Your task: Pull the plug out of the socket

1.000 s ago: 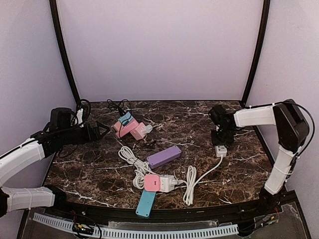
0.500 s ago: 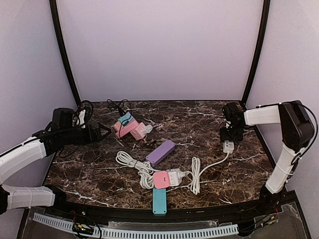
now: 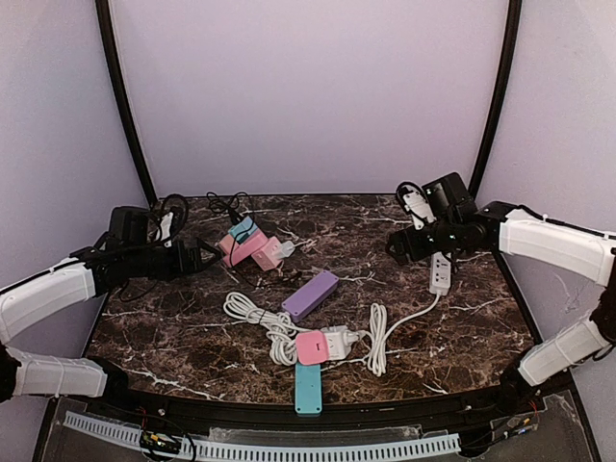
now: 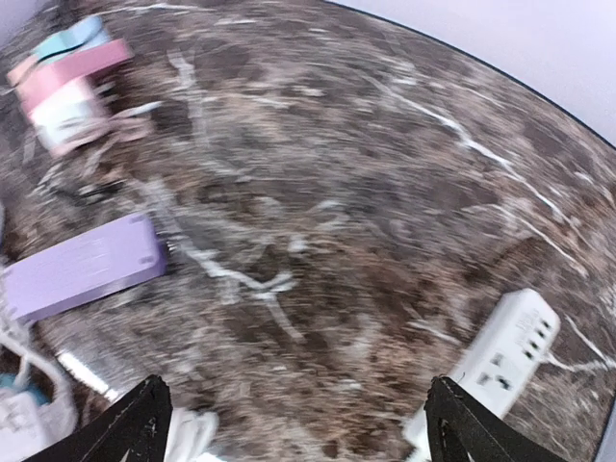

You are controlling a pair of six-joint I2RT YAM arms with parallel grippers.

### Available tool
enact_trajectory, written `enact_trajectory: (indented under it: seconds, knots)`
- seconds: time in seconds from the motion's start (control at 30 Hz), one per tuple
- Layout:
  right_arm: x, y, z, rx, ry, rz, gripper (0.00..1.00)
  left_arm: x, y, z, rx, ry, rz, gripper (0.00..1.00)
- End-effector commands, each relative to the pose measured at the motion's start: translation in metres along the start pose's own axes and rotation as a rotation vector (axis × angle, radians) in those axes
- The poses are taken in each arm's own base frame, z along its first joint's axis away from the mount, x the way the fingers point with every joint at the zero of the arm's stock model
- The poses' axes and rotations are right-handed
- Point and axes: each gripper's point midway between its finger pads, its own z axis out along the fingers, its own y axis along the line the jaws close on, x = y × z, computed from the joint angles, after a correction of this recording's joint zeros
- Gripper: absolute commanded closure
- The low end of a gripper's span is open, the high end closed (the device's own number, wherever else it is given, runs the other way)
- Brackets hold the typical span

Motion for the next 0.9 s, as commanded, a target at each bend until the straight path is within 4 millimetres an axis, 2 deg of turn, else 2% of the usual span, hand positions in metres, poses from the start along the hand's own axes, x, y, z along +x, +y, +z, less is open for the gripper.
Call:
enact_trajectory:
  seconds: [0.0,0.1,0.23,0.5,0.7,0.87]
  knots:
    - [0.006,0.094,-0.027,-0.356,-0.005,-0.145,0.10,-0.009,-0.016,0.000,0.044,-0.015,0.018,0.00]
    - [0.024,0.142,-0.047,-0.551,0.017,-0.224,0.11,-0.008,-0.016,0.001,0.045,-0.011,0.018,0.00]
    - [0.050,0.178,-0.062,-0.711,0.064,-0.271,0.19,-0.007,-0.015,0.001,0.042,-0.010,0.012,0.00]
    - [0.099,0.209,-0.052,-0.794,0.195,-0.340,0.26,-0.005,-0.017,0.000,0.050,-0.004,0.005,0.00]
    - [0.125,0.214,-0.043,-0.780,0.267,-0.393,0.26,-0.005,-0.018,-0.001,0.048,-0.006,0.003,0.00]
    - [0.138,0.213,-0.027,-0.699,0.296,-0.433,0.27,-0.005,-0.018,-0.001,0.049,-0.003,-0.003,0.00]
